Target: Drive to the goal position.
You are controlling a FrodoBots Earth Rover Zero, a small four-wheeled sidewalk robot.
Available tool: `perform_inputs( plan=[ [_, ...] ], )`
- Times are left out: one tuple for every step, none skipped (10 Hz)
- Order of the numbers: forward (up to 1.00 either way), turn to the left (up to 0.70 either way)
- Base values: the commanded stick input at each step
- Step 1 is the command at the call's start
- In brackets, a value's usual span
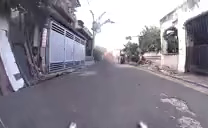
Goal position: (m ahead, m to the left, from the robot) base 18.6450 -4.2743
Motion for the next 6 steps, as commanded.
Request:
perform_inputs(
  plan=[
    [0.7, 0.0],
    [0.7, 0.0],
    [0.7, 0.0],
    [0.7, 0.0],
    [0.7, 0.0],
    [0.7, 0.0]
  ],
)
